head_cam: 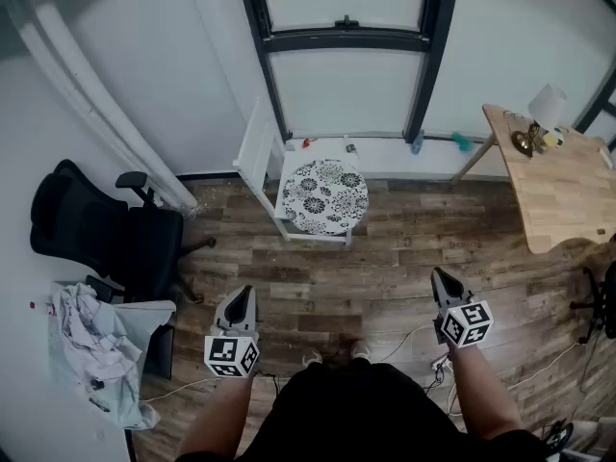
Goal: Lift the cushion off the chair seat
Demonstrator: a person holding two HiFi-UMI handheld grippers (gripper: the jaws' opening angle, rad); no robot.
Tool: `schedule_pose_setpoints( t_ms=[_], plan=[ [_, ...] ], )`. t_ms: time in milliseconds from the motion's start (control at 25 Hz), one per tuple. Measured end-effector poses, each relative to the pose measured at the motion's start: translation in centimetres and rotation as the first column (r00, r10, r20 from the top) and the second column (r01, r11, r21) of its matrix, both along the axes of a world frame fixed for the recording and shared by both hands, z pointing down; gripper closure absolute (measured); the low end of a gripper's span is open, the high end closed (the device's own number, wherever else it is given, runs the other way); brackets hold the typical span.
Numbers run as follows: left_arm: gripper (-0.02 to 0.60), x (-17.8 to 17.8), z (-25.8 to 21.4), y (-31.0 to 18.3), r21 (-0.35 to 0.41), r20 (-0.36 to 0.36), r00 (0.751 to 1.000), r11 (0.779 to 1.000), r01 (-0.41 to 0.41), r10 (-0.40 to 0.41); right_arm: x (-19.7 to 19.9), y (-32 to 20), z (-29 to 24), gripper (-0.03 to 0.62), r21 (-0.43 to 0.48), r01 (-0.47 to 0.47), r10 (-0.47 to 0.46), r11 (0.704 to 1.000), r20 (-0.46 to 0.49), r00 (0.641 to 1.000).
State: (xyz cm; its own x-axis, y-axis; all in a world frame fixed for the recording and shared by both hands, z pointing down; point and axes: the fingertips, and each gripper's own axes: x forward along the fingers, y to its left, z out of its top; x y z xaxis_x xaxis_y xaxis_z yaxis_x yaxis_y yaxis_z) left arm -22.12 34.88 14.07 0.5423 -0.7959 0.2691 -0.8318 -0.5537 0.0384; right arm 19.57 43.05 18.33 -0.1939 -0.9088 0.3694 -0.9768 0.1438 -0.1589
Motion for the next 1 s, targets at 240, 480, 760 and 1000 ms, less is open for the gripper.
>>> schedule_pose_setpoints(
  t_ms=[240,480,760,1000],
  plan=[
    [0.569,3.1,-0.5,0.3,0.018,0.004,1.000,1.000,-0.002,0.002,2.8,0.6,0.3,0.584,0.006,0.005,-0.005,1.000,0.010,1.000],
    [0.569,6.8,-0.9,0.6,0.031,0.005,1.000,1.000,0.003,-0.004,6.3,1.1,0.2,0.585,0.014,0.011,-0.011,1.000,0.008,1.000],
    [0.569,9.5,-0.6,0.4,0.025,0.014,1.000,1.000,0.005,-0.005,8.4,0.2,1.2,0.583,0.010,0.005,-0.005,1.000,0.074,0.997],
    [0.569,10.3,0.4,-1.5,0.057,0.126,0.991,0.997,-0.061,0.053,9.1,-1.0,1.8,0.583,0.017,-0.020,0.018,1.000,0.080,0.997]
  ],
)
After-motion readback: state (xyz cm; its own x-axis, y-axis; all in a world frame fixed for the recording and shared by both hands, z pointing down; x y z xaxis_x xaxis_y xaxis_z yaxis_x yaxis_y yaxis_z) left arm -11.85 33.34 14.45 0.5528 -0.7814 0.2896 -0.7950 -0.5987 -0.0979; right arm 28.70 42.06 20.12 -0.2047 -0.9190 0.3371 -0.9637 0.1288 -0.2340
